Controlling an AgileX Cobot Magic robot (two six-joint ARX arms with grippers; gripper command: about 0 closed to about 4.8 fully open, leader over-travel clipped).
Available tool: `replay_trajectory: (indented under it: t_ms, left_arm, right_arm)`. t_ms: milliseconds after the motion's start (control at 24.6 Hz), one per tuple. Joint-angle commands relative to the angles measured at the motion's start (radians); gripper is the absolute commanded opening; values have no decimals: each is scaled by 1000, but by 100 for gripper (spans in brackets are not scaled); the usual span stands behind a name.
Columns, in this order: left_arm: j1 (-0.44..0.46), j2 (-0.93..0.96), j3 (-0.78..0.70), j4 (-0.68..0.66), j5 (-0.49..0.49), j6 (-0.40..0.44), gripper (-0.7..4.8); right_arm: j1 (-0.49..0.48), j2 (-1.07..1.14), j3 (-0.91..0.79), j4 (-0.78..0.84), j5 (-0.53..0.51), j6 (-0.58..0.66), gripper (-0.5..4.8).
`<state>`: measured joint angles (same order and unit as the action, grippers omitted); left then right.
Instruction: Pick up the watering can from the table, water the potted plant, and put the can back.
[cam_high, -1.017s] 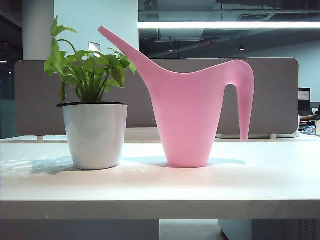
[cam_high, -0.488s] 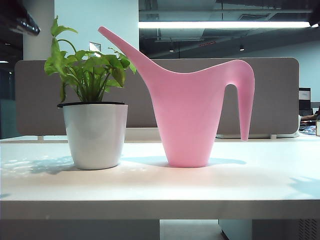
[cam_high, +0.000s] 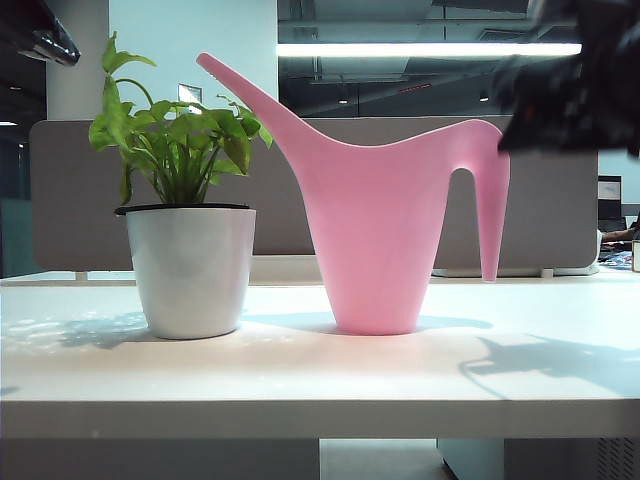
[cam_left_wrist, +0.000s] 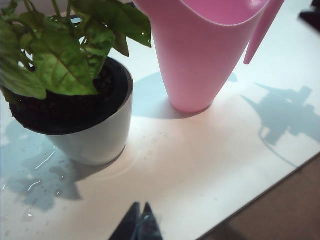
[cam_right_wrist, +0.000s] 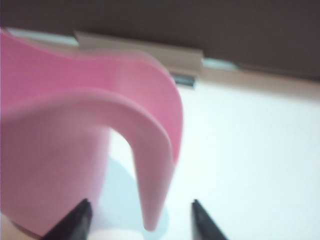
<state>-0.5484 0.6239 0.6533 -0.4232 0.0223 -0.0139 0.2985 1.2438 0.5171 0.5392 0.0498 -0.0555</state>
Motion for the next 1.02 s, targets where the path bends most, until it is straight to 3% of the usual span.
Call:
replay_trajectory:
  t_ms: [41, 81, 122, 570, 814, 895, 936, 1017]
  left_arm:
    - [2, -2, 8, 13, 0, 6, 3]
    - [2, -2, 8, 13, 0, 6, 3]
    - [2, -3, 8, 13, 0, 6, 3]
    - [2, -2, 8, 13, 0, 6, 3]
    - [2, -2, 8, 13, 0, 6, 3]
    - [2, -2, 8, 13, 0, 6, 3]
    - [2, -2, 7, 13, 0, 6, 3]
    - [2, -2, 7, 13, 0, 6, 3]
  right_arm:
    - [14, 92, 5, 145, 57, 5, 317]
    - [14, 129, 5, 204, 61, 5, 374]
    - [14, 145, 5, 230, 61, 5, 383]
    - [14, 375, 16, 483, 60, 66, 377]
    - [14, 442, 115, 489, 60, 68, 370]
    - [14, 443, 141, 483, 61, 67, 286]
    - [13, 443, 151, 480, 61, 67, 218]
    - [13, 443, 180, 454, 61, 60, 27]
